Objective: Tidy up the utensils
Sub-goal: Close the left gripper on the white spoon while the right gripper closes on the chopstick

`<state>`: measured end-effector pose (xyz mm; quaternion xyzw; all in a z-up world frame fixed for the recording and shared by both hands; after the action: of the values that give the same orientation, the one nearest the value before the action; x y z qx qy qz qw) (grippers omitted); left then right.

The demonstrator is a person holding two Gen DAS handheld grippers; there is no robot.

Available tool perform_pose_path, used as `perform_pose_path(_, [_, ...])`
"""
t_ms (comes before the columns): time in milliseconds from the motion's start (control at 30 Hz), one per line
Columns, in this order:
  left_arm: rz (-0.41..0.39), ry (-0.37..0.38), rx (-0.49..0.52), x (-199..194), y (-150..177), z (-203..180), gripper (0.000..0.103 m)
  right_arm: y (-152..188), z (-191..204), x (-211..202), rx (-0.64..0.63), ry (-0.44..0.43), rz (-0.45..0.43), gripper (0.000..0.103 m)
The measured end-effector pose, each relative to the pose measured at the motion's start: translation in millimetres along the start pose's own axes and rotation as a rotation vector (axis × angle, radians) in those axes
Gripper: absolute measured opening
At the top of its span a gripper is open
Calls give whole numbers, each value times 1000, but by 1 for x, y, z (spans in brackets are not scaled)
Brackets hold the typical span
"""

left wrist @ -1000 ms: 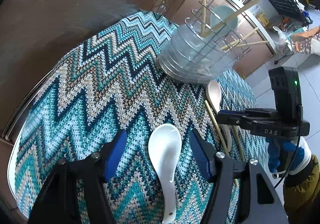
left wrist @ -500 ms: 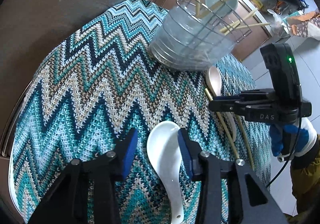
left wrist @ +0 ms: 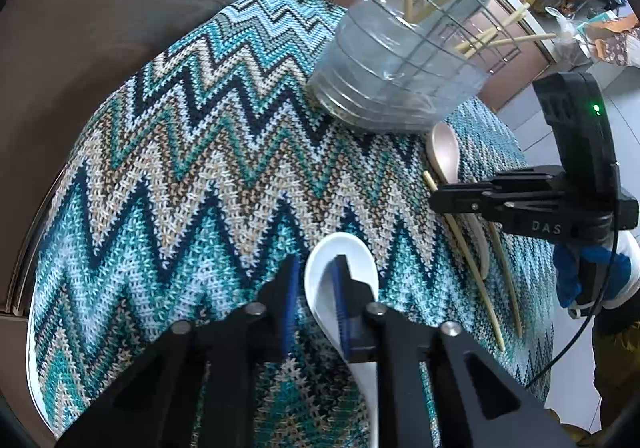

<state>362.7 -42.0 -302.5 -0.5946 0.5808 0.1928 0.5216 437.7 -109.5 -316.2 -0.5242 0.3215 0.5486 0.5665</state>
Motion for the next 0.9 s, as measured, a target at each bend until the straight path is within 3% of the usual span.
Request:
perform_pose_path(367, [-50, -55, 2, -13, 6, -6, 4, 17, -2, -17, 0, -33, -30, 6])
perform_pose_path(900, [-173, -105, -72, -55, 15, -4, 4, 32, 16, -76, -51, -71, -160, 5])
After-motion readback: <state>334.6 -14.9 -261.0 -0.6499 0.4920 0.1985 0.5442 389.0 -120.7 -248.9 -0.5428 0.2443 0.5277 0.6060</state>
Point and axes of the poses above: each gripper's, at about its wrist camera, not at the fingertips, and x roughly the way its jaws point, z to its left, y to its underside, the point moved 8 cm from there along x, roughly the way its jaws point
